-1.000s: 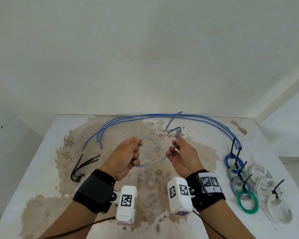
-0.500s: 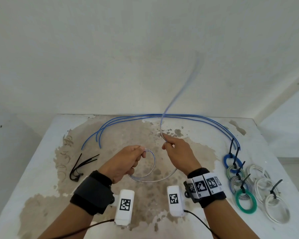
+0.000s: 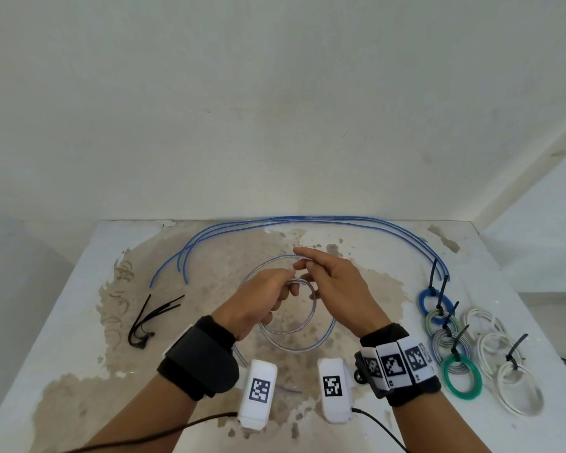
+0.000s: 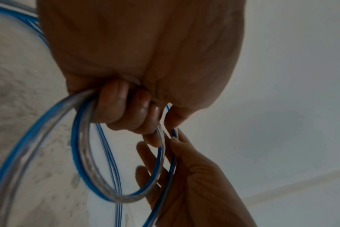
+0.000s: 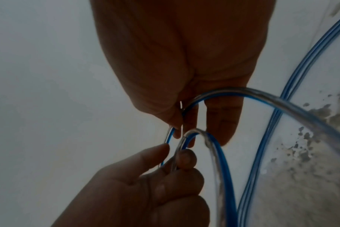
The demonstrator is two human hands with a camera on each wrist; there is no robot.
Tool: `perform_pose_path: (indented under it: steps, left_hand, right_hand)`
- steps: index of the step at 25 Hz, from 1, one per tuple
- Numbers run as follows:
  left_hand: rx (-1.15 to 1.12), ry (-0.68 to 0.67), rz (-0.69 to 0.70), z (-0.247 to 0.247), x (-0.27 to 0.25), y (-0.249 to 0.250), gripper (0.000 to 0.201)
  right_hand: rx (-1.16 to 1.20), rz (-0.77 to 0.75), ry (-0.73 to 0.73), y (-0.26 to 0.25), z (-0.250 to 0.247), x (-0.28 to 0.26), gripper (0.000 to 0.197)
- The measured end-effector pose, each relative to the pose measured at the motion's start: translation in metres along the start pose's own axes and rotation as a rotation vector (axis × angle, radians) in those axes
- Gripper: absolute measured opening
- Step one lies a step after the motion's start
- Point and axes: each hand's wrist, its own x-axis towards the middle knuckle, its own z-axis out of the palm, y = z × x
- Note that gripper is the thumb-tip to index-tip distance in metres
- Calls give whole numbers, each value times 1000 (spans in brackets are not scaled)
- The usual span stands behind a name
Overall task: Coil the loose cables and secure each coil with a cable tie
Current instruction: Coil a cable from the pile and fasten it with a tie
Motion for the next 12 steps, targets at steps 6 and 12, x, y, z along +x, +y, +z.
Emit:
perform_pose_path:
  steps: [6,12]
  left_hand:
    - [-75,109,36,16,3,6,58]
    - [-117,213,52,12,3,0,42]
  right_hand:
    - [47,6,-107,-6,-3,-5,47]
    - [144,88,-101,5,-6,-15,18]
